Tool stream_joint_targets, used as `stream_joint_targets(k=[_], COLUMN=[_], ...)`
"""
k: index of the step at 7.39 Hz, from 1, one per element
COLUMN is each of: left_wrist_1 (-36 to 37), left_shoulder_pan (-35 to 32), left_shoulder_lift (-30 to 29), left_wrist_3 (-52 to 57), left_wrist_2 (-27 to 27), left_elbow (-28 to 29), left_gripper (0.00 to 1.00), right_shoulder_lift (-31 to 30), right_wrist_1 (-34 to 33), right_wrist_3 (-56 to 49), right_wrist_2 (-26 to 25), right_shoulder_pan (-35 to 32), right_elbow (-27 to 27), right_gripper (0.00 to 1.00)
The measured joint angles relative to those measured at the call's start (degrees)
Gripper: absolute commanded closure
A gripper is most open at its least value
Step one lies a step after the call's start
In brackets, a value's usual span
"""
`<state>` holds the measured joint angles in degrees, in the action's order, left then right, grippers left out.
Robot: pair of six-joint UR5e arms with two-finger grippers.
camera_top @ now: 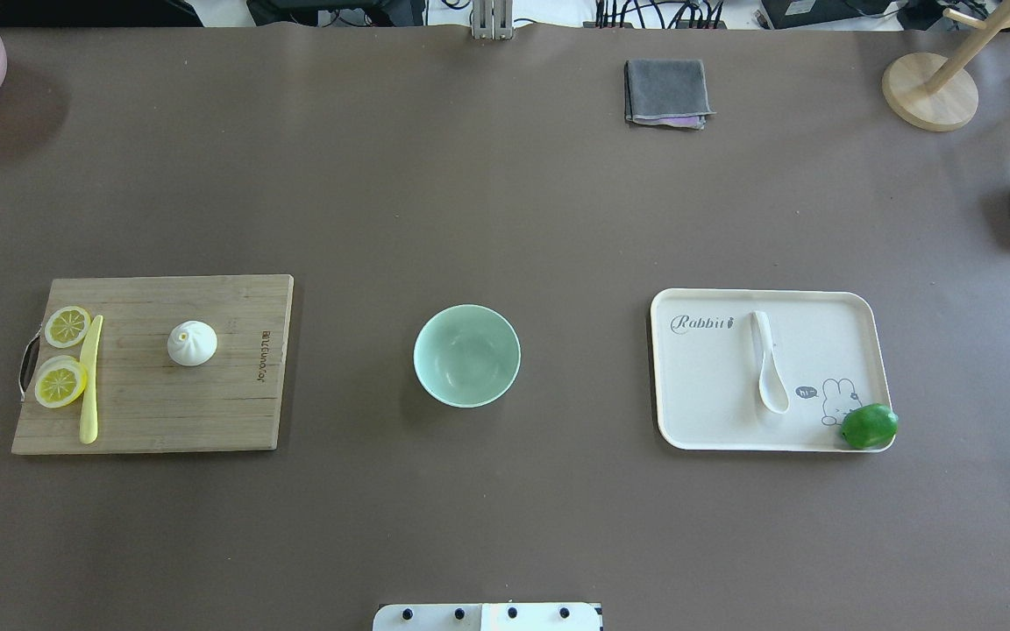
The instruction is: Put spoon and bun in bowl
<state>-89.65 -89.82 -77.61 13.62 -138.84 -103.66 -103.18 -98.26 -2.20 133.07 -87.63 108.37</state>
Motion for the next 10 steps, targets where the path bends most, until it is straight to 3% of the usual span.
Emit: stream_joint_targets(k=[5,7,8,10], left_wrist_1=[0.0,-0.04,-0.29,-3.83], left_shoulder_pan=[0.33,0.32,0.29,0.27], left_shoulder_lift=[-0.13,-1.44,-2.55,-4.05], left_wrist_3=[0.08,-0.04,-0.14,-0.2], left_wrist_2=[-0.12,-0.48,-0.66,-0.78], left_elbow=[-0.28,-0.41,-0.48,-0.19], left_gripper=[0.02,0.02,0.02,0.02], right_shoulder_lift=[0.21,0.23,0.25,2.12], right_wrist_1=[2.6,14.03,19.56,23.41], right_wrist_3=[0.06,0.29,0.56,1.01], right_wrist_2=[0.17,1.29,4.3,8.52], right_shoulder_pan=[0.08,0.09,0.09,0.15], right_elbow=[0.22,-0.25,-0.58,-0.45], right_gripper=[0.0,0.0,0.0,0.0])
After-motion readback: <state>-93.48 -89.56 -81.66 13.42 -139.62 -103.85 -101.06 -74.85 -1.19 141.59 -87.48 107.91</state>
